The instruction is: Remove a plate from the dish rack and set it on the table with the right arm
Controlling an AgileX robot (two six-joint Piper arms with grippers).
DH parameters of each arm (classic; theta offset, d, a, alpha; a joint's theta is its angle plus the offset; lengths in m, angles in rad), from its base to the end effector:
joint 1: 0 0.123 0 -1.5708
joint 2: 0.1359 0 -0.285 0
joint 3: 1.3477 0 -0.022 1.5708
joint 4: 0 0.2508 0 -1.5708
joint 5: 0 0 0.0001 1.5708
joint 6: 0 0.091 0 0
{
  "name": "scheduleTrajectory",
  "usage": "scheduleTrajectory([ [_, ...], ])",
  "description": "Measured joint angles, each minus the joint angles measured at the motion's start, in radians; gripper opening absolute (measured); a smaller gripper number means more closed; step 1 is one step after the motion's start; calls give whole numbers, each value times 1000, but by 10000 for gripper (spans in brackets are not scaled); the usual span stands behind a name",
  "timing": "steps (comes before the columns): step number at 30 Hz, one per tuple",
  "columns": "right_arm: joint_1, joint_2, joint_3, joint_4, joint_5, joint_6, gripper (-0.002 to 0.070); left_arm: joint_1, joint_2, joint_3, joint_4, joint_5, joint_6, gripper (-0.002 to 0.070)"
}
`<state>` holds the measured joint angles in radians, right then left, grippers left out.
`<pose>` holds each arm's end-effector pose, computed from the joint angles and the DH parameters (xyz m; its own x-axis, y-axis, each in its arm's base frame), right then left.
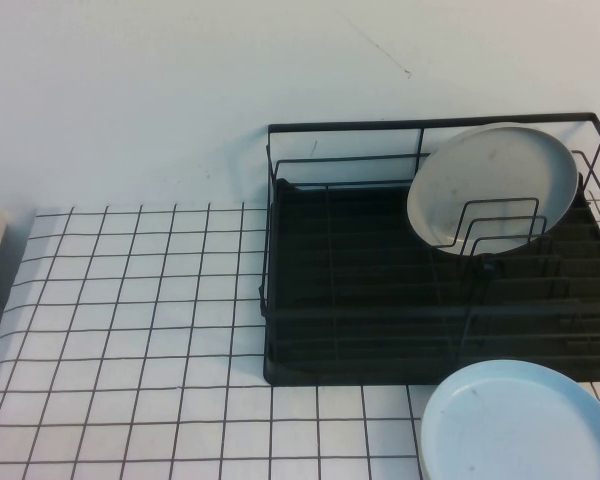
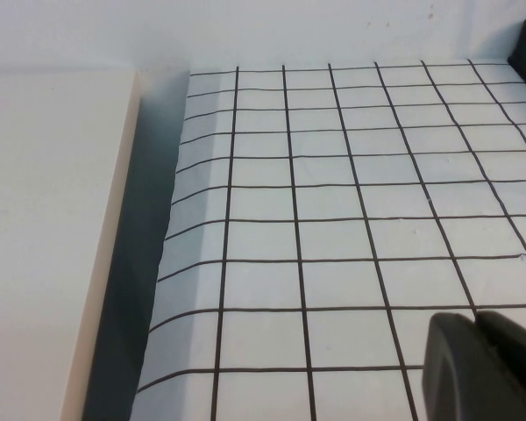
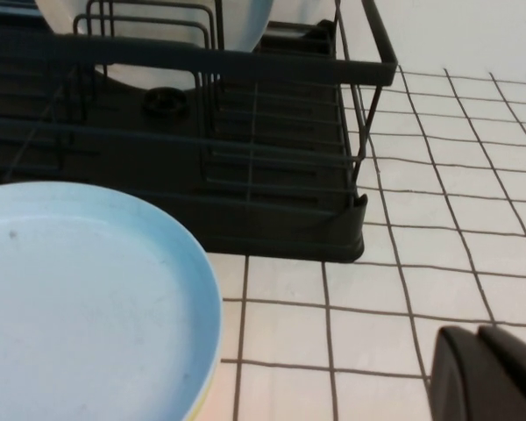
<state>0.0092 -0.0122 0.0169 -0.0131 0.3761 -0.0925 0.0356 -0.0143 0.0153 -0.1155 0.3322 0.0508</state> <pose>0.0524 0.0000 0.1743 -0.2873 -0.1071 -0.9518 -0.0348 0.9942 -0.1014 0.0534 -0.0015 0.1790 -0.2410 -0.0670 -0.9682 -0.0132 0.9977 -0.0657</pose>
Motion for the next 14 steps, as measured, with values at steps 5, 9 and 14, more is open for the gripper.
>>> scheduleTrajectory([
  [5, 0, 0, 2, -2, -14, 0, -3, 0, 0, 0, 0, 0, 0, -3],
  [9, 0, 0, 2, -3, -16, 0, -3, 0, 0, 0, 0, 0, 0, -3],
  [14, 0, 0, 2, -3, -16, 0, -3, 0, 0, 0, 0, 0, 0, -3],
])
